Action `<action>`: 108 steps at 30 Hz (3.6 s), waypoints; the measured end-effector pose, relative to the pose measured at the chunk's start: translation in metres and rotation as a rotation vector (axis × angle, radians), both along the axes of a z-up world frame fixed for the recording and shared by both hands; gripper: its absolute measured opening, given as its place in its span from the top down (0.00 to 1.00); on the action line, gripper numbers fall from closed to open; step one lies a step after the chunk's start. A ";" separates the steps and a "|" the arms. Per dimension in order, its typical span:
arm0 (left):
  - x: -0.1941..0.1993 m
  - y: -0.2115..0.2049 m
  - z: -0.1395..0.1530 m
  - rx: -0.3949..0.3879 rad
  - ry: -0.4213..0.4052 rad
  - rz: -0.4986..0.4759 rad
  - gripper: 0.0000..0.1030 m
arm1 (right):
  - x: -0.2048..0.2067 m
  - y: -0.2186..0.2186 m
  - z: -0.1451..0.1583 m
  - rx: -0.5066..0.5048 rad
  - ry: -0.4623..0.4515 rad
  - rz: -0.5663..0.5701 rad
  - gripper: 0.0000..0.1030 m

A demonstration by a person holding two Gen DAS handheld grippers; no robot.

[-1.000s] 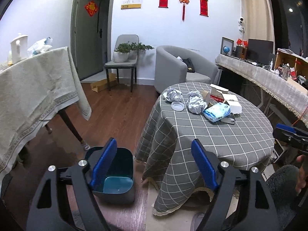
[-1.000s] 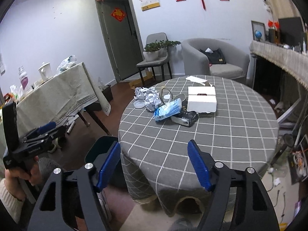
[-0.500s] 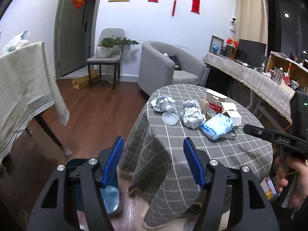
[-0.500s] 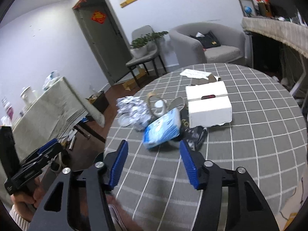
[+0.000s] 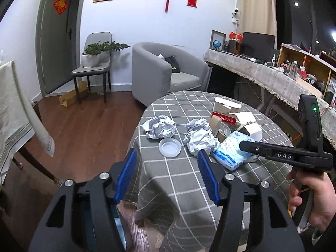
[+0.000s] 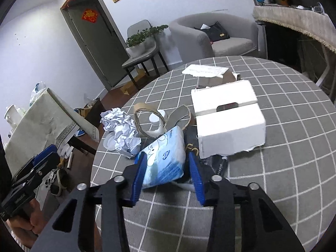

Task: Collect trash
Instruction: 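Grasp the blue tissue pack with the right tool while the left tool approaches the foil ball, then grasp the crumpled foil ball with the left tool and lift it, then drop the foil ball into the bin with the left tool while the right tool drops the tissue pack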

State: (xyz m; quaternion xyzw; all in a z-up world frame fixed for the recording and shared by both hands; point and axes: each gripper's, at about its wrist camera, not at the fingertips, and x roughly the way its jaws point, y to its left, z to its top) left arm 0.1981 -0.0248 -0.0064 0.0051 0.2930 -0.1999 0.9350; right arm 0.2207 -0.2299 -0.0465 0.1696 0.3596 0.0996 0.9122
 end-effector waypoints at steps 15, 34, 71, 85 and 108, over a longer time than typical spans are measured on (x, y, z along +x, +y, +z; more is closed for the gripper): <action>0.036 -0.039 -0.025 -0.028 0.070 -0.085 0.42 | -0.009 -0.005 0.010 0.063 -0.075 0.028 0.89; 0.062 -0.076 -0.041 -0.005 0.124 -0.109 0.42 | -0.016 -0.024 0.033 0.048 -0.222 -0.002 0.89; 0.043 0.095 -0.041 0.005 0.136 0.134 0.52 | 0.010 0.132 0.065 0.067 -0.346 0.183 0.89; 0.048 0.193 -0.128 0.088 0.403 0.256 0.52 | 0.036 0.239 0.026 -0.013 -0.177 0.344 0.88; 0.031 0.256 -0.173 0.054 0.559 0.308 0.34 | 0.065 0.310 -0.050 -0.148 0.099 0.433 0.89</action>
